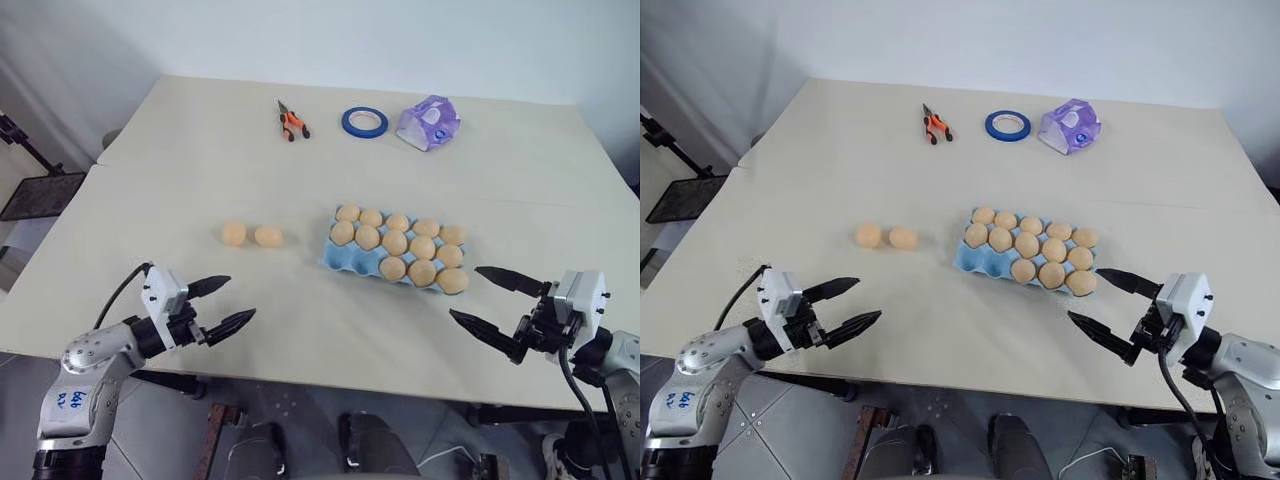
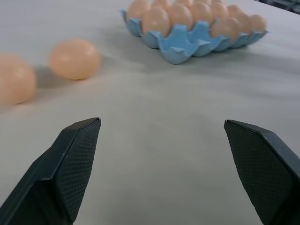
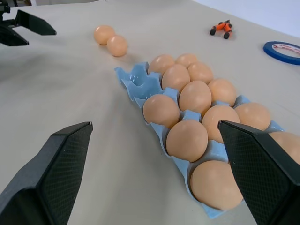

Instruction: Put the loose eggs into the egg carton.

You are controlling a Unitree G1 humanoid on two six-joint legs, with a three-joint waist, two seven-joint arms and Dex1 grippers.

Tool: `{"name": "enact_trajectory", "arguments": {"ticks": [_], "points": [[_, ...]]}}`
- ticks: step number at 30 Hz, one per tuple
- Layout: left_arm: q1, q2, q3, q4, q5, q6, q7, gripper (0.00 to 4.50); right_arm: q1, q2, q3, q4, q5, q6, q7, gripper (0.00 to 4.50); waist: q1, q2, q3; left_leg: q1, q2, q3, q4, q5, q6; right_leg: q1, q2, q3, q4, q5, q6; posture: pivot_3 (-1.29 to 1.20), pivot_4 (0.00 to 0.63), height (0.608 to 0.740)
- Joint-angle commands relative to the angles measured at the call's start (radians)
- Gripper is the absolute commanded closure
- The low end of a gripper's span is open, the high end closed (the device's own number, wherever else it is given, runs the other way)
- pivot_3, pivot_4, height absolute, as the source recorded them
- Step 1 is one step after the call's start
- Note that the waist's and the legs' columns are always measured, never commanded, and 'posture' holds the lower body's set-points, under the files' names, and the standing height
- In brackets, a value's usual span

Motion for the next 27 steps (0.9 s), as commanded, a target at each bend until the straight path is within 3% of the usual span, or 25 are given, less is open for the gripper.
{"name": "enact_trajectory", "arguments": {"ticks": [1,12,20,27], "points": [[-0.043,-0.042,0.017,-0.01,0.019,-0.014,0.123,0.01,-0.017,-0.023,-0.004,0.001,0.005,0.0,0.014,0.0,0.001,0.0,0.0,-0.001,0.0,-0.002,0.0,0.0,0.0,0.0,0.0,-0.002,0.0,0.002,0.004,0.0,0.15,0.74],[-0.241,-0.275,-0.162,-0.056,0.16,0.107,0.538,0.01,-0.034,-0.038,0.0,0.013,0.001,0.01,0.022,0.0,0.009,0.0,0.0,-0.002,-0.001,-0.007,0.003,0.001,0.001,0.004,0.0,-0.005,-0.001,0.006,0.011,0.0,0.15,0.74],[-0.408,-0.342,-0.212,0.096,0.268,0.103,0.673,0.01,-0.02,-0.045,-0.015,-0.003,0.003,0.021,0.014,0.0,0.014,0.0,0.0,-0.002,-0.001,-0.007,0.004,0.002,0.001,0.004,0.001,-0.005,0.0,0.006,0.012,0.0,0.15,0.74],[-0.474,-0.355,-0.247,0.247,0.299,0.09,0.664,0.01,-0.001,-0.045,-0.026,-0.019,0.006,0.023,-0.001,0.0,0.025,0.0,0.0,-0.002,-0.001,-0.007,0.004,0.002,0.001,0.004,0.001,-0.005,-0.001,0.007,0.012,0.0,0.15,0.74]]}}
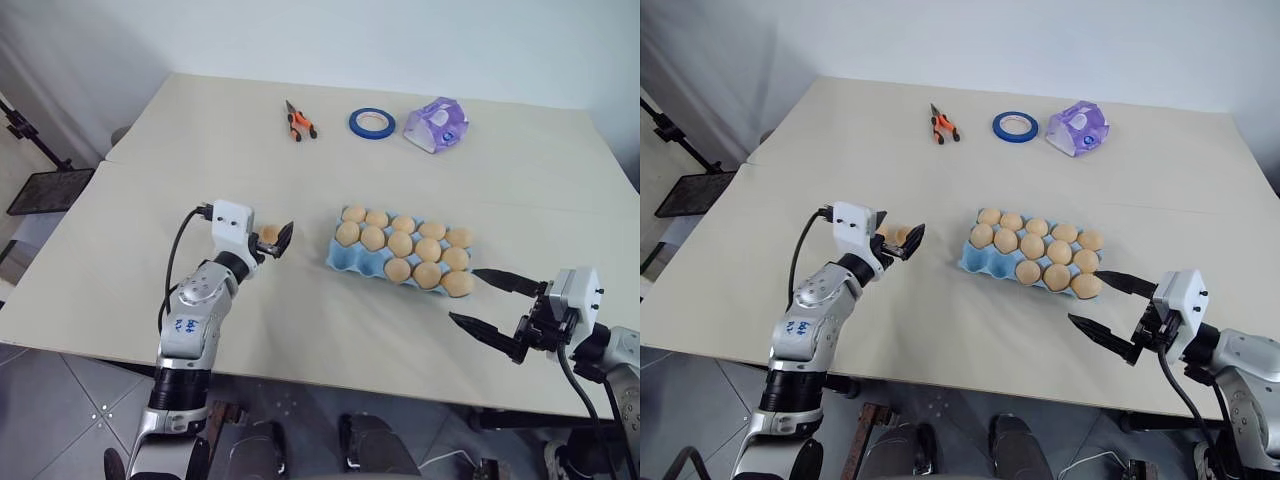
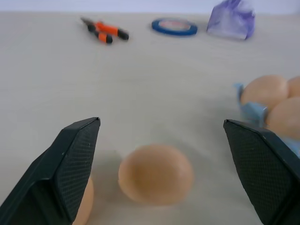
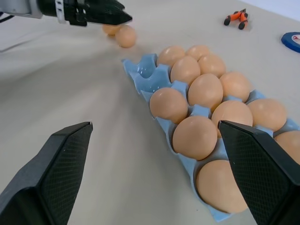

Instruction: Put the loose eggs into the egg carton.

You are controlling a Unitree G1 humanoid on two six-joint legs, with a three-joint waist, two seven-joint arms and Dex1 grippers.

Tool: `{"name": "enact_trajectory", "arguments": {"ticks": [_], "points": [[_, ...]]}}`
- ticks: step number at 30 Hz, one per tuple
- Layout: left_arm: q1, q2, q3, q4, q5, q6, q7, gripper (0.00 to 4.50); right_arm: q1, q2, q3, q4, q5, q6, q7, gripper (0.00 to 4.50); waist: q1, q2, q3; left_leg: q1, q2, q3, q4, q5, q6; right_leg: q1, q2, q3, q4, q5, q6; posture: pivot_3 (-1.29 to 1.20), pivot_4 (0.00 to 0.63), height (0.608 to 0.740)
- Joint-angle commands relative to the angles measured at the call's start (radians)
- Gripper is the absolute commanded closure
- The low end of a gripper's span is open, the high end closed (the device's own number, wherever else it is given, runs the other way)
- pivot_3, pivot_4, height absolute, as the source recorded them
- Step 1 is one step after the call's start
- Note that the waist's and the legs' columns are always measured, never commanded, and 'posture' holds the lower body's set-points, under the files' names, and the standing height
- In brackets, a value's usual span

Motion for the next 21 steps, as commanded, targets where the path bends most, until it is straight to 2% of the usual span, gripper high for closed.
{"name": "enact_trajectory", "arguments": {"ticks": [1,12,15,19,21], "points": [[-0.031,-0.002,-0.013,0.038,0.015,-0.042,-0.017,0.01,0.007,-0.016,-0.044,-0.04,0.014,0.001,-0.011,0.0,0.002,0.0,0.0,0.0,0.0,0.0,0.0,0.0,0.0,0.0,0.0,0.0,0.0,0.0,0.0,0.0,0.15,0.74],[-0.084,0.002,-0.038,0.188,0.044,-0.101,-0.07,0.01,0.025,-0.016,-0.051,-0.057,0.015,0.006,-0.021,0.0,0.003,0.0,0.0,0.0,0.0,0.0,0.0,0.0,0.0,0.0,0.0,-0.001,0.0,0.0,0.0,0.0,0.15,0.74],[-0.096,-0.002,-0.041,0.22,0.054,-0.121,-0.072,0.62,0.025,-0.017,-0.051,-0.057,0.012,0.006,-0.02,0.0,0.003,0.0,0.0,0.0,0.0,0.0,0.0,0.0,0.0,0.0,0.0,-0.001,0.0,0.0,0.0,0.0,0.15,0.74],[-0.106,-0.009,-0.041,0.243,0.058,-0.139,-0.067,1.87,0.026,-0.017,-0.052,-0.058,0.011,0.007,-0.02,0.0,0.003,0.0,0.0,0.0,0.0,0.0,0.0,0.0,0.0,0.0,0.0,-0.001,0.0,0.0,0.0,0.0,0.15,0.74],[-0.108,-0.011,-0.042,0.246,0.059,-0.138,-0.066,2.14,0.027,-0.018,-0.054,-0.056,0.009,0.005,-0.019,0.0,0.003,0.0,0.0,0.0,0.0,0.0,0.0,0.0,0.0,0.0,0.0,-0.001,0.0,0.0,0.0,0.0,0.15,0.74]]}}
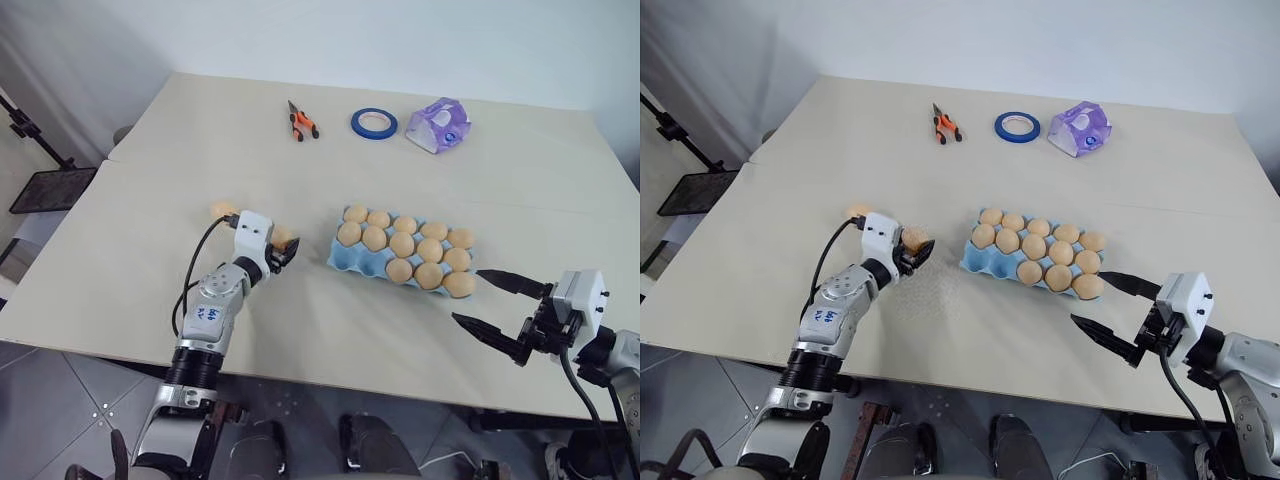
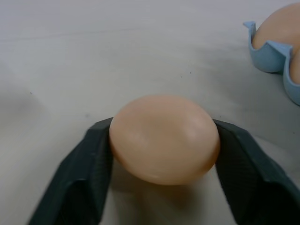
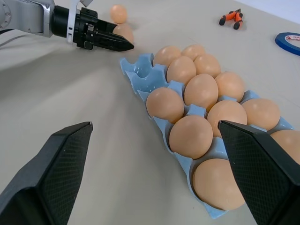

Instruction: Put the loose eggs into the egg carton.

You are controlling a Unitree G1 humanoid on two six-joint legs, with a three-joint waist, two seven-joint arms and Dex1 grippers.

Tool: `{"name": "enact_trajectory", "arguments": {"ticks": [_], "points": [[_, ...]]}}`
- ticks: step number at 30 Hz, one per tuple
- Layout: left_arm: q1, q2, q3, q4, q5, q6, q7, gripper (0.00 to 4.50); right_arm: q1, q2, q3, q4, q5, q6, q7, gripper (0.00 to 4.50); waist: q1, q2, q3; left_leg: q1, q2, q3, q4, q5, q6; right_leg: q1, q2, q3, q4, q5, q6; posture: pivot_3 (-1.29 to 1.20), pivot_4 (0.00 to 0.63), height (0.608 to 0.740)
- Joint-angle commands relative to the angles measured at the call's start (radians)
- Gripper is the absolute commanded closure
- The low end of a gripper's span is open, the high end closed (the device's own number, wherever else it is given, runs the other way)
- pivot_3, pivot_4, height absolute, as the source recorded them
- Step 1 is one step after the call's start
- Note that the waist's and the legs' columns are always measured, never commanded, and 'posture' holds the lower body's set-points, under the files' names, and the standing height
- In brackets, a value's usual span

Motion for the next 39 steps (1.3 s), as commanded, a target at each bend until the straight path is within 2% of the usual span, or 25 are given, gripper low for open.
{"name": "enact_trajectory", "arguments": {"ticks": [1,5,9,11,16,25,34,39], "points": [[-0.022,-0.008,-0.002,-0.008,0.008,-0.027,0.0,2.18,0.002,-0.019,-0.032,-0.031,0.008,-0.002,-0.003,0.0,0.0,0.0,0.0,0.0,0.0,0.0,0.0,0.0,0.0,0.0,0.0,0.0,0.0,0.0,0.0,0.0,0.15,0.74],[-0.013,-0.007,0.001,-0.051,-0.016,-0.033,-0.032,2.25,0.008,-0.018,-0.037,-0.033,0.007,-0.004,-0.002,0.0,0.0,0.0,0.0,0.0,0.0,0.0,0.0,0.0,0.0,0.0,0.0,0.0,0.0,0.0,0.0,0.0,0.15,0.74],[0.015,-0.019,0.01,-0.194,-0.124,-0.024,-0.141,2.31,0.009,-0.02,-0.04,-0.034,0.008,-0.005,-0.004,0.0,-0.001,0.0,0.0,0.0,0.0,0.0,0.0,0.0,0.0,0.0,0.0,0.0,0.0,0.0,0.0,0.0,0.15,0.74],[0.028,-0.015,-0.014,-0.252,-0.169,-0.015,-0.219,2.31,0.007,-0.02,-0.04,-0.033,0.008,-0.005,-0.006,0.0,0.0,0.0,0.0,0.0,0.0,0.0,-0.001,0.0,0.0,0.0,0.0,0.0,0.0,0.0,0.0,0.0,0.15,0.74],[0.02,-0.028,-0.073,-0.283,-0.192,0.02,-0.292,2.31,0.005,-0.015,-0.035,-0.034,0.005,-0.006,-0.013,0.0,0.0,0.0,0.0,0.0,0.0,0.0,0.0,0.001,-0.002,0.0,0.0,0.0,0.0,0.0,0.0,0.0,0.15,0.74],[-0.118,-0.128,-0.167,-0.057,-0.126,-0.079,-0.336,2.31,0.039,0.007,-0.042,-0.063,0.004,-0.014,-0.05,0.0,0.0,0.0,0.0,-0.001,-0.002,-0.001,0.002,0.0,0.001,0.001,-0.001,0.0,-0.001,0.001,0.002,0.0,0.15,0.74],[-0.171,-0.163,-0.228,0.071,-0.07,-0.15,-0.39,2.31,0.106,0.025,-0.064,-0.107,0.006,-0.026,-0.089,0.0,0.0,0.001,0.0,-0.001,-0.001,-0.002,-0.001,0.001,0.004,0.001,0.001,0.0,-0.005,0.001,0.002,0.0,0.15,0.74],[-0.183,-0.166,-0.222,0.099,-0.038,-0.149,-0.37,0.79,0.122,0.033,-0.069,-0.121,0.005,-0.027,-0.104,0.0,0.0,0.001,0.0,-0.002,-0.001,-0.002,-0.001,0.001,0.005,0.001,0.0,0.0,-0.007,0.001,0.003,0.0,0.15,0.74]]}}
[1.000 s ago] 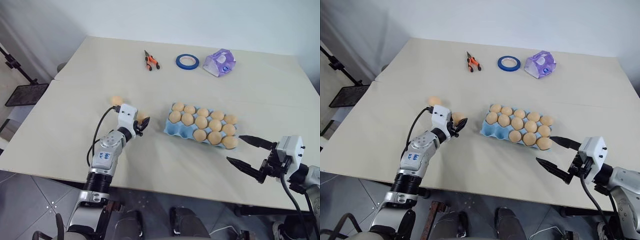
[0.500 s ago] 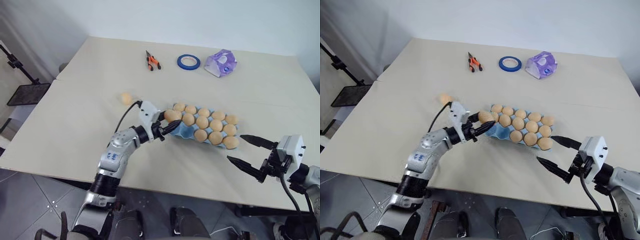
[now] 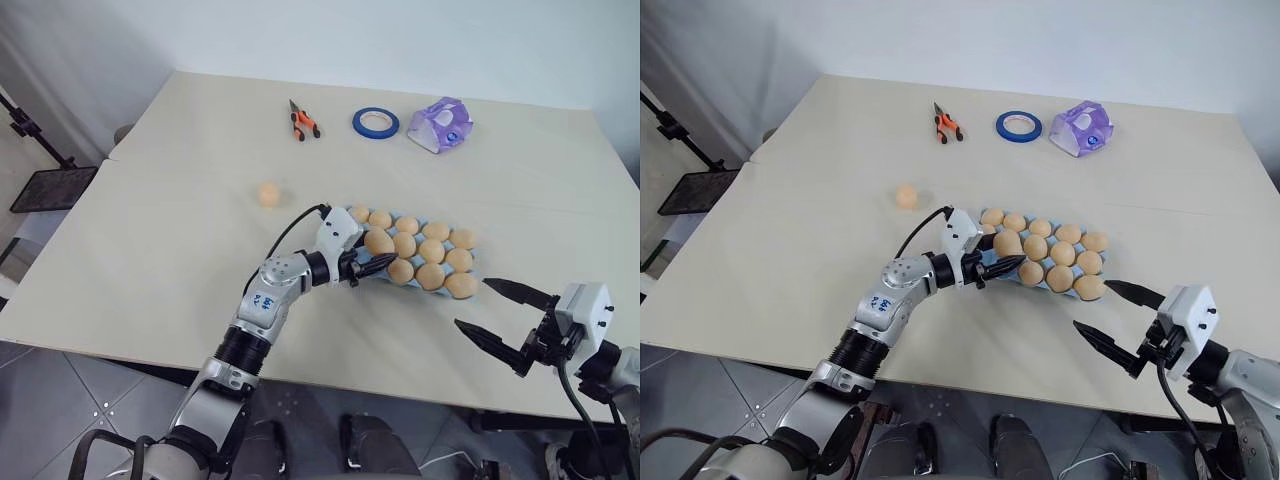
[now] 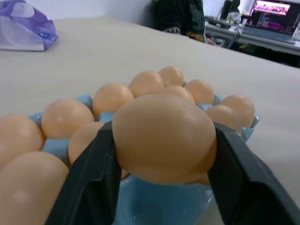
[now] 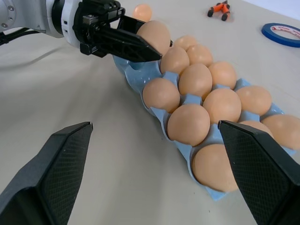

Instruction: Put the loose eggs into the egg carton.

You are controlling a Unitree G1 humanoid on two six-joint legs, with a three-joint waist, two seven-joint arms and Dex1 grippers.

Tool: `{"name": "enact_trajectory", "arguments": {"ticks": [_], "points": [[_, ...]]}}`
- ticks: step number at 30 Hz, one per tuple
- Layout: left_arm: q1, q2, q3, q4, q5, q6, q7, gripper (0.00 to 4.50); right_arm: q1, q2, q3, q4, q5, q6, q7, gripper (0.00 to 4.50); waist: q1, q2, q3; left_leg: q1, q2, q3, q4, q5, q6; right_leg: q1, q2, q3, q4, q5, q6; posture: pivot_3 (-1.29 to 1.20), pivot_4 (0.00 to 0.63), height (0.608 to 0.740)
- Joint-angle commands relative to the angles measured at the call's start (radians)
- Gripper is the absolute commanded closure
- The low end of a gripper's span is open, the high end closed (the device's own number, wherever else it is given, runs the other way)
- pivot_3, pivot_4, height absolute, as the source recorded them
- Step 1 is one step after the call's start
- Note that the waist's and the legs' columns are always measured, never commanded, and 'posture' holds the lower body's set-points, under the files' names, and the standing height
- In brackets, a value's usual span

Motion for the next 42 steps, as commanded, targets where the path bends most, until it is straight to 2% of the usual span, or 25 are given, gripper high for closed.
{"name": "enact_trajectory", "arguments": {"ticks": [1,2,3,8,12,15,19,25,27,28,35,42], "points": [[-0.027,-0.017,-0.006,-0.014,0.014,-0.021,0.0,0.46,0.005,0.006,-0.034,-0.039,0.007,-0.017,-0.012,0.0,0.0,0.0,0.0,0.0,0.0,0.0,0.0,0.0,0.0,0.0,0.0,0.0,0.0,0.0,0.0,0.0,0.15,0.74],[-0.024,-0.018,-0.008,-0.019,0.012,-0.022,-0.009,0.13,0.004,0.006,-0.034,-0.039,0.007,-0.016,-0.013,0.0,0.0,0.0,0.0,0.0,0.0,0.0,0.0,-0.001,-0.001,0.0,0.0,0.0,0.0,0.0,0.0,0.0,0.15,0.74],[-0.022,-0.019,-0.009,-0.024,0.011,-0.019,-0.014,0.02,0.003,0.005,-0.032,-0.038,0.007,-0.017,-0.014,0.0,0.0,0.0,0.0,0.0,0.0,0.0,0.0,-0.001,-0.002,0.0,0.0,0.0,0.0,0.0,0.0,0.0,0.15,0.74],[-0.01,-0.014,0.003,-0.07,-0.014,0.011,-0.041,0.02,-0.008,0.004,-0.024,-0.032,0.005,-0.017,-0.015,0.0,0.0,0.0,0.0,0.0,0.0,0.0,0.0,-0.001,-0.001,0.0,0.0,0.0,0.0,0.0,0.0,0.0,0.15,0.74],[0.064,0.029,0.045,-0.229,-0.07,0.056,-0.062,0.02,-0.011,0.005,-0.024,-0.033,0.006,-0.018,-0.014,0.0,-0.001,0.0,0.0,0.0,0.0,0.0,-0.001,-0.001,-0.001,0.0,0.0,0.0,0.0,0.0,0.0,0.0,0.15,0.74],[0.173,0.108,0.095,-0.379,-0.166,0.075,-0.153,0.02,-0.008,0.006,-0.025,-0.032,0.007,-0.018,-0.011,0.0,-0.005,0.002,-0.001,0.0,0.002,0.0,-0.001,0.0,-0.001,0.0,0.001,0.0,0.0,0.0,0.0,0.0,0.15,0.74],[0.347,0.292,0.164,-0.499,-0.26,0.077,-0.314,0.02,-0.019,0.003,-0.015,-0.018,0.005,-0.017,0.001,0.0,-0.01,0.004,-0.001,0.002,0.005,0.001,-0.002,0.004,-0.01,0.0,0.006,0.001,0.001,-0.001,-0.002,0.0,0.15,0.74],[0.529,0.491,0.367,-0.471,-0.321,0.029,-0.392,0.02,-0.067,-0.005,0.004,0.016,0.001,-0.014,0.023,0.0,-0.003,0.004,-0.001,0.003,0.005,-0.001,-0.002,0.001,-0.01,0.0,0.003,-0.001,0.004,-0.003,-0.007,0.0,0.15,0.74],[0.563,0.525,0.429,-0.448,-0.332,0.02,-0.392,0.02,-0.077,-0.008,0.008,0.025,-0.002,-0.012,0.032,0.0,-0.004,0.004,-0.001,0.003,0.003,-0.001,-0.002,0.001,-0.009,0.0,0.0,-0.002,0.004,-0.008,-0.017,0.0,0.15,0.74],[0.576,0.538,0.455,-0.439,-0.338,0.019,-0.391,0.02,-0.082,-0.009,0.011,0.029,-0.002,-0.012,0.035,0.0,-0.003,0.004,-0.001,0.003,0.002,-0.001,-0.002,0.001,-0.008,0.0,-0.001,-0.002,0.004,-0.01,-0.02,0.0,0.15,0.74],[0.588,0.55,0.542,-0.398,-0.339,-0.009,-0.337,0.02,-0.121,-0.014,0.029,0.058,-0.01,-0.01,0.057,0.0,-0.003,0.004,-0.001,0.002,0.0,-0.001,-0.002,-0.001,-0.004,0.002,-0.004,-0.003,0.001,-0.009,-0.018,0.0,0.15,0.74],[0.566,0.535,0.592,-0.375,-0.322,-0.005,-0.205,0.02,-0.125,-0.013,0.02,0.064,-0.014,-0.01,0.067,0.0,-0.003,0.004,-0.001,0.002,0.001,-0.001,-0.005,-0.002,-0.005,0.001,-0.004,-0.004,0.0,-0.003,-0.006,0.0,0.15,0.74]]}}
